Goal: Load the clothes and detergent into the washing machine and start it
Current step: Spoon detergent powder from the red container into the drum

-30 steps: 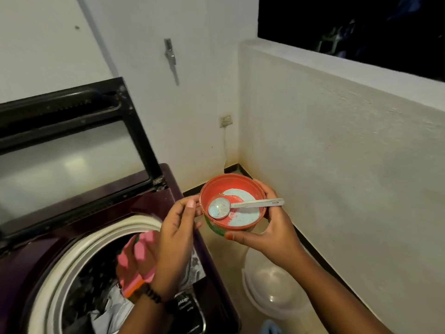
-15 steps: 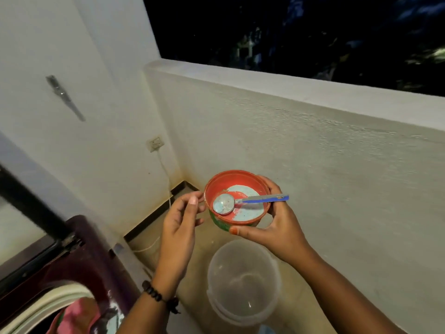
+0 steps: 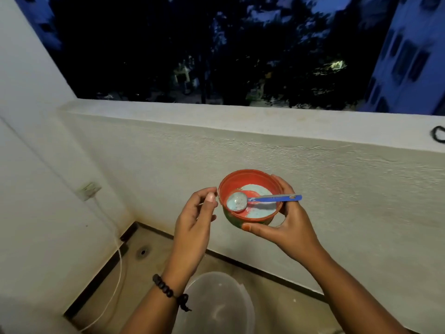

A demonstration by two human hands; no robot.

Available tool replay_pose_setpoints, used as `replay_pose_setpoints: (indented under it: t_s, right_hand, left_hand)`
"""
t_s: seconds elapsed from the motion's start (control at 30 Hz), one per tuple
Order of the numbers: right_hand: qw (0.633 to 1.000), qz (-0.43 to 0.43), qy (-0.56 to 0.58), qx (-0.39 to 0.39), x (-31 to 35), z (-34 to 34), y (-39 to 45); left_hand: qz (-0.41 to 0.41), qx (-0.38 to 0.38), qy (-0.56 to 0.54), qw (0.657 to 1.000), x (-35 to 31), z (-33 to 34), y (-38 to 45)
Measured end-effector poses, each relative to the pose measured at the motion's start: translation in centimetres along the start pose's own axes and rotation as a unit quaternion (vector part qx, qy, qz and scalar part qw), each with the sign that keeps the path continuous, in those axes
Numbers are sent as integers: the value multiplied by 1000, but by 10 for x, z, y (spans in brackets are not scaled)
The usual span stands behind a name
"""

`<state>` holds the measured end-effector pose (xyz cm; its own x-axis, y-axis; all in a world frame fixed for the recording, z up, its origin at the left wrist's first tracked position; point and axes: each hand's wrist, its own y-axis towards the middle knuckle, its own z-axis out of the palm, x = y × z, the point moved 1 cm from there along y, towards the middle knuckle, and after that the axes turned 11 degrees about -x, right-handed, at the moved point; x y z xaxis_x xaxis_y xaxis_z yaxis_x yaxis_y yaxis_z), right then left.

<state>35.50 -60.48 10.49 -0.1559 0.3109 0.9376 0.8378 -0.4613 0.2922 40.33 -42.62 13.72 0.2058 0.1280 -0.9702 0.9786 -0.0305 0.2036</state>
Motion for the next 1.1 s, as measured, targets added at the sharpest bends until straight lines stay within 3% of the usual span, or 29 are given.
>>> replay_pose_setpoints:
  t_s: [0.3, 0.53, 1.1]
  right_hand:
    - [994, -22, -43, -100, -4, -62, 72]
    - [985, -23, -79, -153, -4, -94, 128]
    - [974, 27, -181, -132, -15, -130, 212]
  left_hand:
    - [53, 98, 4, 994, -33, 87, 56]
    - [33, 135, -19, 990, -52, 152, 93]
    - [-63, 192, -41, 978, -58, 229, 139]
